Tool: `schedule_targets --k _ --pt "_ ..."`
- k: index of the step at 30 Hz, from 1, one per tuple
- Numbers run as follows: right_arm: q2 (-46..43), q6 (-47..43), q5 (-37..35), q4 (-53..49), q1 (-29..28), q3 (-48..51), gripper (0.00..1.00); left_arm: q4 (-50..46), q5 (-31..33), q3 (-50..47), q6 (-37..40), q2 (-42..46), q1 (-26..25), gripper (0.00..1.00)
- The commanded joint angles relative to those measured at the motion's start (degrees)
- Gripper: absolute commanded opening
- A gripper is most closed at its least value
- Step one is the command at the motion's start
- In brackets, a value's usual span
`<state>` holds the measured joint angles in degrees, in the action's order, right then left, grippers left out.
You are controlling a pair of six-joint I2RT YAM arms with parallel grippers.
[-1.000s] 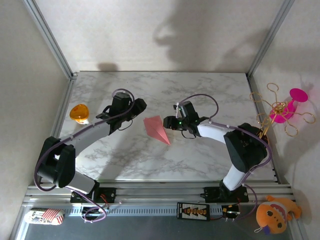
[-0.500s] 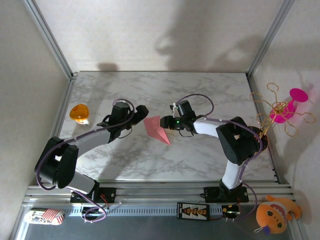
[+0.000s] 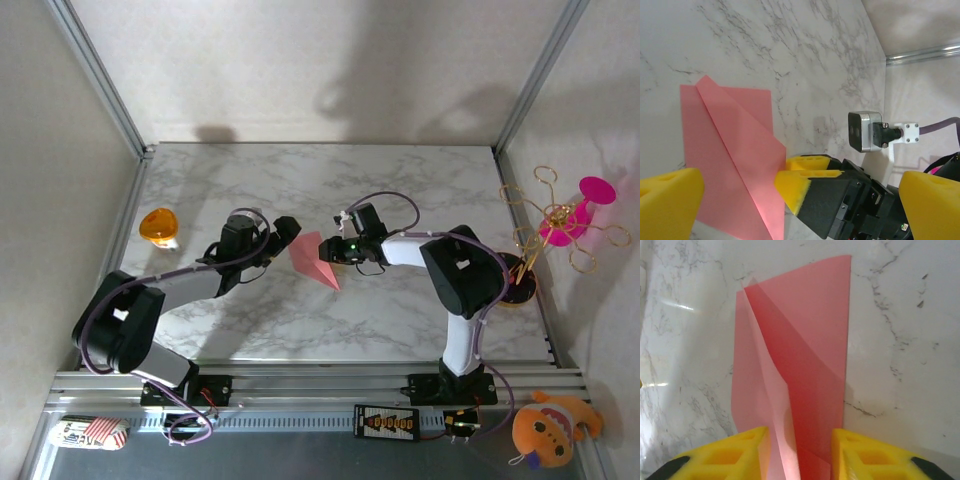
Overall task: Fold a paper plane with a square sheet of paper (pick it up from the middle)
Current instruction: Pick up the paper from the center of the table, then turn over the paper at the center of the table.
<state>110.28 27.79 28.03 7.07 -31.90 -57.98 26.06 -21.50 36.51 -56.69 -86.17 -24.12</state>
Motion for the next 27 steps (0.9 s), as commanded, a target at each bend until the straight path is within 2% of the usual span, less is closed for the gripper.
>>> schedule_targets --k 1,4,11,18,22,27 --pt "0.97 -0.90 2.51 1.50 0.34 -2.05 0.33 2.66 -1.53 -0.65 -0.94 -1.17 -0.05 1.00" --pt "1.49 -0.72 3.59 2.50 0.39 -2.30 0.26 2.85 -1.79 -0.48 -0.92 -1.63 -0.05 0.99" --pt "2.56 -0.89 4.29 2.86 0.61 -3.43 0.20 2.35 -2.06 -0.30 -0.53 -1.33 0.21 0.99" --pt "0.96 -0.78 4.87 6.06 1.04 -2.57 0.04 2.15 -2.68 -0.30 -0.49 -0.14 0.40 0.99" --pt "-3.17 3.19 6.47 12.51 2.18 0.37 0.01 2.98 -3.31 -0.79 -0.61 1.86 0.39 0.99" --pt "-8.53 12.93 11.05 20.76 4.06 3.63 0.01 9.64 -6.89 -1.97 -1.24 3.29 -0.69 0.94"
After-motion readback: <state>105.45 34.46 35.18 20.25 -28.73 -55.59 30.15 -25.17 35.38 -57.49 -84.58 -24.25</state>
